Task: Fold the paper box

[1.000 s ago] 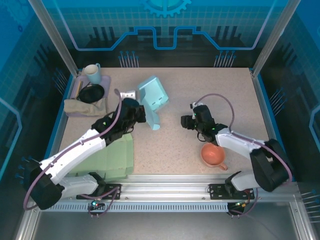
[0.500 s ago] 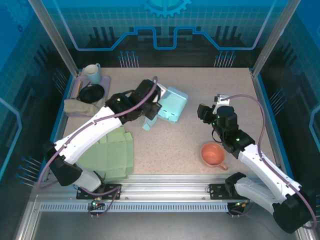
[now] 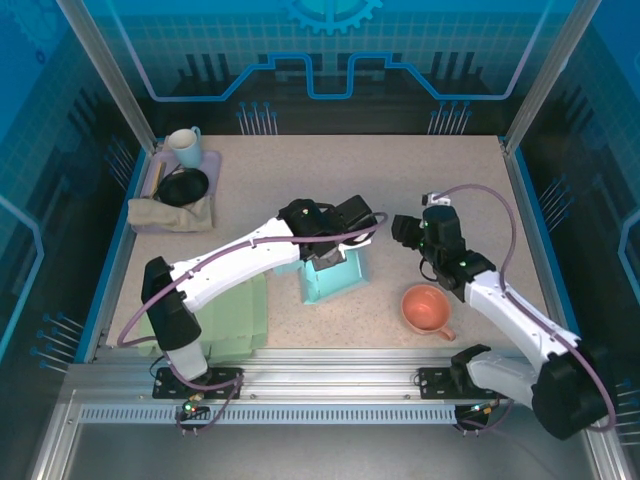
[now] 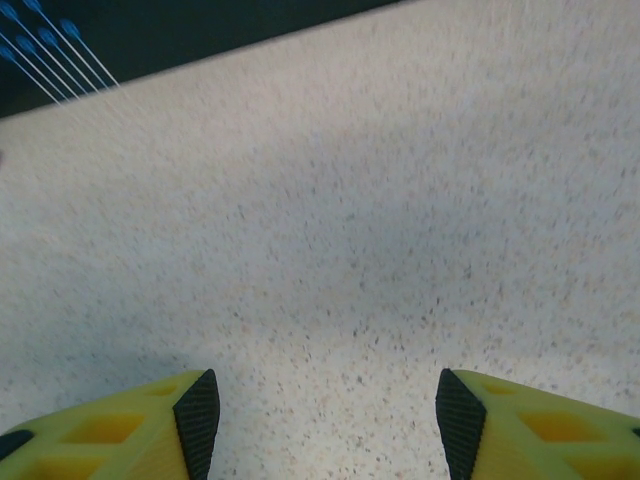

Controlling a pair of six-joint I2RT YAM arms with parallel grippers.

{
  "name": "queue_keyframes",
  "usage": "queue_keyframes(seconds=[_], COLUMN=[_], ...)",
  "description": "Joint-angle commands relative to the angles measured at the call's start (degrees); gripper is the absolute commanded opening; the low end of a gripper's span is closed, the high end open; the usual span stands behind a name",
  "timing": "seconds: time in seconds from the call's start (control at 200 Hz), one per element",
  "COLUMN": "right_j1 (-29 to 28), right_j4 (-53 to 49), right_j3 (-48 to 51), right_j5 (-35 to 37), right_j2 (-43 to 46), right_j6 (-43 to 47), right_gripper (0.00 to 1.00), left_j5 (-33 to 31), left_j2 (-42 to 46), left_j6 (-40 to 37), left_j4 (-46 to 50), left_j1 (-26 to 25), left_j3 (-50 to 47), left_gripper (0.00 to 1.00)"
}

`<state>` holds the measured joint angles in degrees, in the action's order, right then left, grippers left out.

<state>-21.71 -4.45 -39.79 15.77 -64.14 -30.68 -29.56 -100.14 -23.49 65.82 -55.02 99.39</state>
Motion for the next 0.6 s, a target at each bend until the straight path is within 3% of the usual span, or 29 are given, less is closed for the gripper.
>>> queue_keyframes(seconds=[0.0, 0.12, 0.275, 0.46, 0.595], right_j1=[1.1, 1.6, 2.0, 2.1, 2.1], right_j4=[3.0, 4.7, 5.5, 5.9, 5.6], right_j3=[0.2, 0.9, 1.0, 1.4, 1.7], right_j5=[-3.3, -3.1, -3.0, -2.1, -1.8], right_j2=[-3.1, -5.7, -7.5, -8.3, -7.6], right_j6=[-1.7, -2.0, -2.1, -2.1, -1.9], right_gripper=[0.62, 0.62, 0.62, 0.62, 0.62], left_j5=[2.8, 1.9, 0.4, 0.1, 0.0], left_j2=[0.6, -2.8, -7.5, -7.1, -2.0], left_j6=[-4.9, -6.4, -7.7, -6.0, -0.8], left_j4=[-0.5, -0.8, -3.1, -11.5, -19.8], left_j1=[-0.3, -0.2, 1.4, 2.6, 2.8], left_j3=[0.5, 2.1, 5.4, 7.1, 3.4], left_gripper=[0.02, 0.08, 0.40, 0.53, 0.61])
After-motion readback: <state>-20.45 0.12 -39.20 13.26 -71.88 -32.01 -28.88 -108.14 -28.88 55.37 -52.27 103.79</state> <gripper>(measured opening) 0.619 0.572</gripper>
